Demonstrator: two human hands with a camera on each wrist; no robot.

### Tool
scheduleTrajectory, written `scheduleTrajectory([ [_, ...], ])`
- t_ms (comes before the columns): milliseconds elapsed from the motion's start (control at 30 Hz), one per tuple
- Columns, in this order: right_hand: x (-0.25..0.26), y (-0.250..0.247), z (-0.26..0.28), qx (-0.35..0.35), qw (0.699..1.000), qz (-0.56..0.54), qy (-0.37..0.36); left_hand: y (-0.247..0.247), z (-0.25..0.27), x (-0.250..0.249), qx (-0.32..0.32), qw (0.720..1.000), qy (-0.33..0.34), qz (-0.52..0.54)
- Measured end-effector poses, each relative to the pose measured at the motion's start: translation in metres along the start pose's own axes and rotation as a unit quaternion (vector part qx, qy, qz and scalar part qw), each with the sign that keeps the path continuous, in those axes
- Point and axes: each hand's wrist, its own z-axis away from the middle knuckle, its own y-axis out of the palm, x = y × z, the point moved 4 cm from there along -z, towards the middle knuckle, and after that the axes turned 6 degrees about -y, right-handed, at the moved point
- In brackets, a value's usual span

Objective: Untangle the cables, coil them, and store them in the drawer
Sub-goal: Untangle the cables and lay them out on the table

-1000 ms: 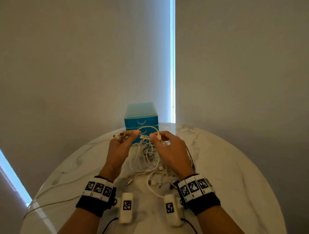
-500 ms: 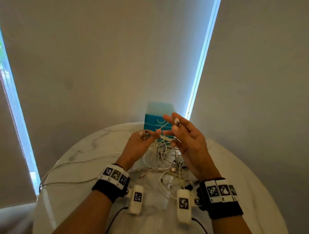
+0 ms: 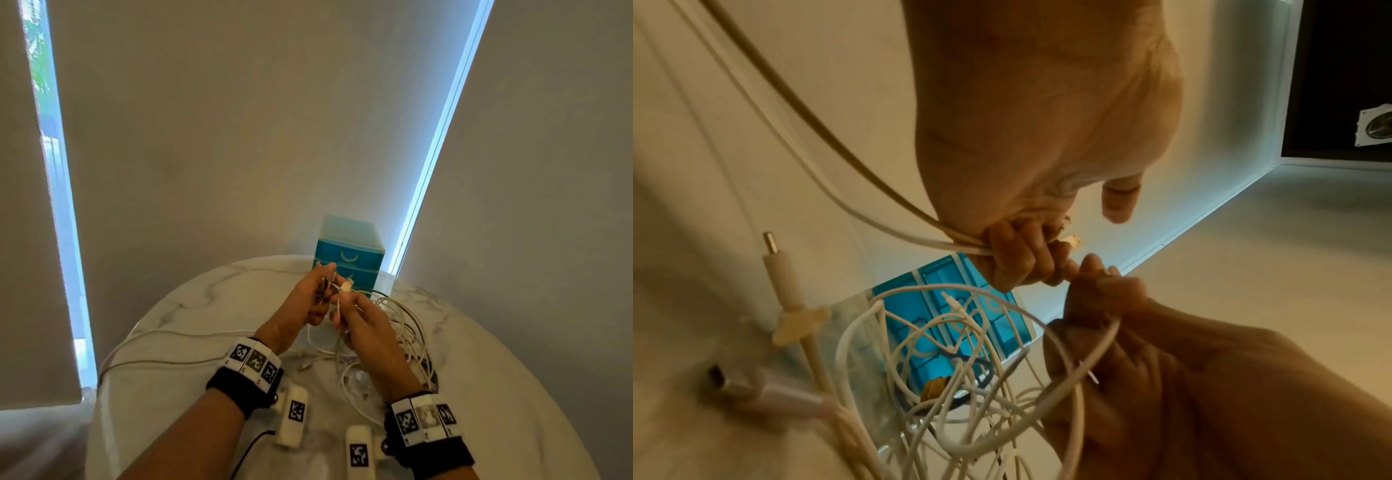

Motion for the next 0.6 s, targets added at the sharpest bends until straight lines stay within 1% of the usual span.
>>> scheduleTrajectory([
  [100, -0.002, -0.001, -0.001, -0.016, 0.998, 0.047, -0.032, 0.005, 0.008, -0.005, 0.001, 0.998, 0.000, -0.066],
  [200, 0.002, -0.003, -0.001, -0.032, 0.994, 0.072, -0.073, 0.006, 0.012, -0.008, -0.015, 0.991, 0.046, -0.124],
  [233, 0.002, -0.003, -0.001, -0.024, 0.993, 0.084, -0.078, 0.004, 0.012, -0.008, -0.033, 0.989, 0.060, -0.134],
  [267, 0.001, -0.001, 0.000, 0.002, 0.993, 0.097, -0.069, 0.000, 0.011, -0.008, -0.063, 0.986, 0.072, -0.136],
  [300, -0.002, 0.002, 0.000, 0.044, 0.991, 0.115, -0.048, -0.005, 0.009, -0.008, -0.100, 0.983, 0.080, -0.128],
  [367, -0.012, 0.007, 0.005, 0.137, 0.975, 0.172, 0.017, -0.017, 0.006, -0.011, -0.155, 0.980, 0.098, -0.070],
  [400, -0.017, 0.007, 0.007, 0.162, 0.964, 0.206, 0.045, -0.023, 0.005, -0.013, -0.164, 0.980, 0.112, -0.026],
  [433, -0.021, 0.005, 0.008, 0.168, 0.957, 0.230, 0.060, -0.028, 0.004, -0.015, -0.163, 0.978, 0.127, 0.027],
  [467, -0.022, 0.002, 0.007, 0.153, 0.957, 0.239, 0.065, -0.032, 0.003, -0.017, -0.156, 0.974, 0.139, 0.084],
  [533, -0.023, -0.006, 0.002, 0.090, 0.965, 0.242, 0.051, -0.037, 0.001, -0.019, -0.128, 0.963, 0.151, 0.185],
  [600, -0.024, -0.010, -0.002, 0.034, 0.963, 0.265, 0.028, -0.037, -0.001, -0.017, -0.112, 0.957, 0.148, 0.224],
])
